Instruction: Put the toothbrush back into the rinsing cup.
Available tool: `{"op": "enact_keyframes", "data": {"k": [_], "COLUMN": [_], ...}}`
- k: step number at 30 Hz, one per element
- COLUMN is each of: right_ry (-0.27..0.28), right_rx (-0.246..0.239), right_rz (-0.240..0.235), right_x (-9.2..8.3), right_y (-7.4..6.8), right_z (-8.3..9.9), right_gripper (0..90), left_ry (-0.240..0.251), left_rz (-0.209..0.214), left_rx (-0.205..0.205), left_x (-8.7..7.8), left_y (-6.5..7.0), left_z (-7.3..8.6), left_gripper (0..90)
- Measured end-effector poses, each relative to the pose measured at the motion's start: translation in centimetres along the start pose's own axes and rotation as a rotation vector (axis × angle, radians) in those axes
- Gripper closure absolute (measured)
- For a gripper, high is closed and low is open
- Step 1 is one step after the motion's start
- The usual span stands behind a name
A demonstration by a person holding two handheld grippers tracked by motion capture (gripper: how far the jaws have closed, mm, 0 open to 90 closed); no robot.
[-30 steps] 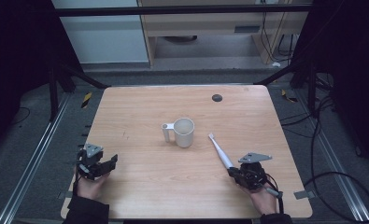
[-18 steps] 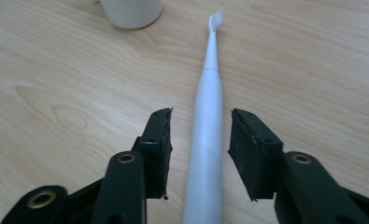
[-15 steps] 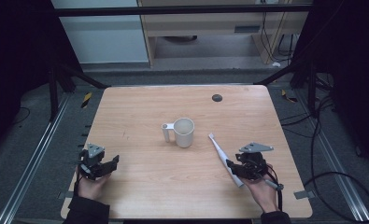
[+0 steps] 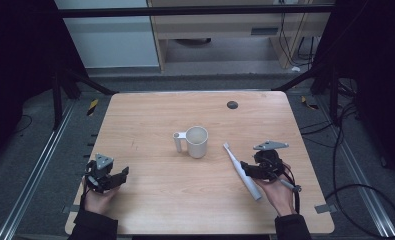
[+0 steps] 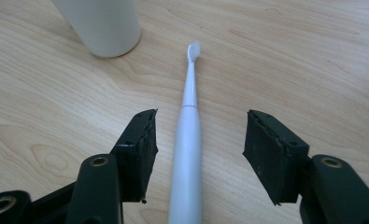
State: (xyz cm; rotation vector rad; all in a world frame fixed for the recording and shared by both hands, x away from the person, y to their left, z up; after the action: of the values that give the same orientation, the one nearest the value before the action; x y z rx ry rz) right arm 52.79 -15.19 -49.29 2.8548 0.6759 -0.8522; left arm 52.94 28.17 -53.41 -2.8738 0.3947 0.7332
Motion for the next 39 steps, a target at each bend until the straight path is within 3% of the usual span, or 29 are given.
{"op": "enact_keyframes", "data": {"k": [14,25,39], "right_ry": [-0.098,-0.203,-0.284], "right_rx": [-0.020,-0.011,-0.038], "right_rz": [-0.013,-0.029,-0.026], "right_x": [2.5,4.1,5.3], "right_y": [-0.2,-0.3,-0.4], "right_z": [-1.1,0.1,1.4], "right_gripper": [45.2,48.2,51.9], "left_ry": [-0.012,-0.012,-0.016], "left_rz": [0.008,0.009,0.012], "left_rx": [0.012,0.018,0.022], "left_x": [0.2,0.2,0.2], "left_y": [0.2,0.3,0.3], "left_z": [0.2,0.2,0.2], "left_gripper": [37.0,37.0,37.0]}}
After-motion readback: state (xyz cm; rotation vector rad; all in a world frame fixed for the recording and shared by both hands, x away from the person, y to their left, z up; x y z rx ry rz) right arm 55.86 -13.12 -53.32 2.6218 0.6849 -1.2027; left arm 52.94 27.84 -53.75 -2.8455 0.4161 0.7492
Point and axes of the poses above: each handheld gripper's, and its own axes: x roughly forward along the jaws, z roughly out of its underside, y roughly to its right, the point moved 10 cm from there along x, roughly forward along the jaws, and after that the axes turned 12 degrees about y, right-handed, at the moved point
